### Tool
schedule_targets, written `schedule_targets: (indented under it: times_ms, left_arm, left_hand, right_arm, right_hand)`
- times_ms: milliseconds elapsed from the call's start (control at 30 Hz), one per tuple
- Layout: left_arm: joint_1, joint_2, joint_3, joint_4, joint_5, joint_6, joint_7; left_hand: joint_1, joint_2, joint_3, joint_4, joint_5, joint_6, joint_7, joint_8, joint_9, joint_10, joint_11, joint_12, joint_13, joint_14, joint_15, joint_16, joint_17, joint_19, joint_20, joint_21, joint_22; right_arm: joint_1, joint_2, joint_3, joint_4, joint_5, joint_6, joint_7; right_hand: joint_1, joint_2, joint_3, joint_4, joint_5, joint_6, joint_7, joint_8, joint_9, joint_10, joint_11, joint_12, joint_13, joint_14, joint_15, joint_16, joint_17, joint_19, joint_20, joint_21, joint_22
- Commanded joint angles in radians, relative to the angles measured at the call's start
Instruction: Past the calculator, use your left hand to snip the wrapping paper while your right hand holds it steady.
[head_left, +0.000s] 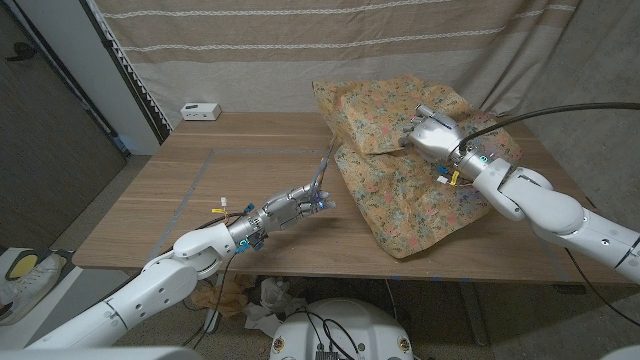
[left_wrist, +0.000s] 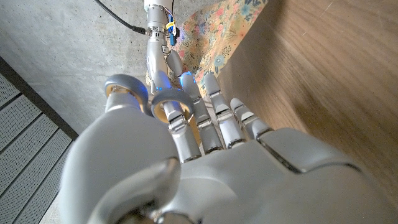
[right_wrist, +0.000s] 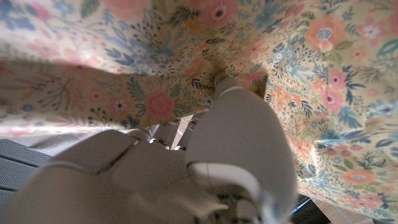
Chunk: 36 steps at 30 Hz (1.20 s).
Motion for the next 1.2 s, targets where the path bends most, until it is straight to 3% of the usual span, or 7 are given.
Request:
schedule_targets:
  times_ms: [33,1200]
  left_arm:
    - [-0.006,-0.008,0.003,0.013,-0.007,0.01,-0.005]
    - [-0.004,-0.005,-0.007,0.011,0.002,0.004,0.002]
  left_hand:
    - [-0.003,-0.005,-0.007,0.0,0.002,-0.004,0.007,0.001,0.001,0.095,-0.09,-0.001,0.002,-0.001,-0.159,0.009,0.003,-0.003,0.0,-0.003,0.003]
    - [-0.004,-0.003,-0.013,0.002,0.009,-0.007,0.006,0.002,-0.003,0.097,-0.091,0.001,0.003,-0.006,-0.159,0.012,0.005,-0.005,0.001,-0.002,0.003]
  right_arm:
    - [0.033,0.012,-0.021,0.019,0.002,0.01,0.005]
    - [0.051,0.028,-0.046,0.038,0.008,0.004,-0.011]
  right_hand:
    - [0.009,0.006,-0.004,0.003,0.005,0.008,0.0,0.0,0.0,0.008,0.0,0.005,0.004,0.009,-0.188,0.001,0.0,0.007,-0.15,-0.004,0.003]
    - [0.01,0.005,-0.008,0.001,0.009,0.011,0.0,-0.001,-0.002,0.012,-0.001,-0.002,0.004,0.01,-0.188,0.002,-0.008,0.014,-0.15,-0.014,0.003]
